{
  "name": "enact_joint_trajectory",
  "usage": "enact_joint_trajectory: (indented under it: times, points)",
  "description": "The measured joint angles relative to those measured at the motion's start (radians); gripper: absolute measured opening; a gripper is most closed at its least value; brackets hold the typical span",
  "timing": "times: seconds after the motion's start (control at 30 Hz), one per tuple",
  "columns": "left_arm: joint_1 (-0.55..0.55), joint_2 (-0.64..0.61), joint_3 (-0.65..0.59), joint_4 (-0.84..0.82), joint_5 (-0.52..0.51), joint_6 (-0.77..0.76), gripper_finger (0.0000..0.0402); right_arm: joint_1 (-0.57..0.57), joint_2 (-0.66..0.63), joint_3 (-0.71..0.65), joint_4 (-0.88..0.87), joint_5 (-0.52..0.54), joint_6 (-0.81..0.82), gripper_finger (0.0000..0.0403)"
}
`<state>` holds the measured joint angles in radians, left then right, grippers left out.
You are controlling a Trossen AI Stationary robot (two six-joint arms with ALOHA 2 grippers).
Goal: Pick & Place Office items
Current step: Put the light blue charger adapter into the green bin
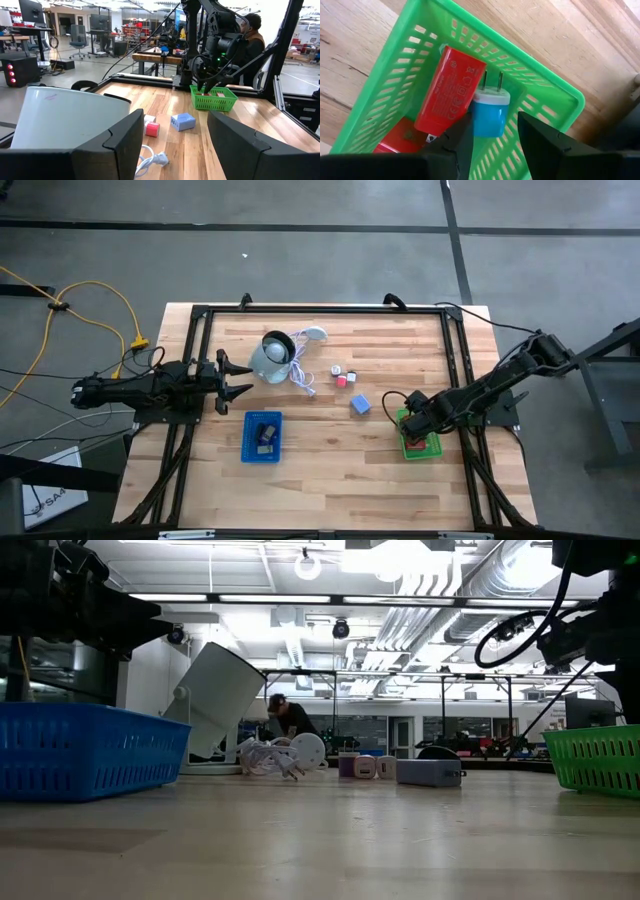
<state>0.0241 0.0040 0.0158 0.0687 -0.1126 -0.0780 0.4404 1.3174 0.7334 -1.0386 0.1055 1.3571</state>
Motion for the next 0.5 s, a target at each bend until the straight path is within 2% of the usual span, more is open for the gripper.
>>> enact_joint_trajectory:
  times: [0.27, 0.5]
  points:
    - [0.000, 0.000, 0.000, 0.000, 0.000, 0.000, 0.0212, 0.000, -0.002, 0.000, -0.009, 0.000, 0.000, 0.0139]
    - [0.000, 0.000, 0.000, 0.000, 0.000, 0.000, 0.0212, 0.000, -0.061, 0.000, -0.013, 0.000, 0.000, 0.0139]
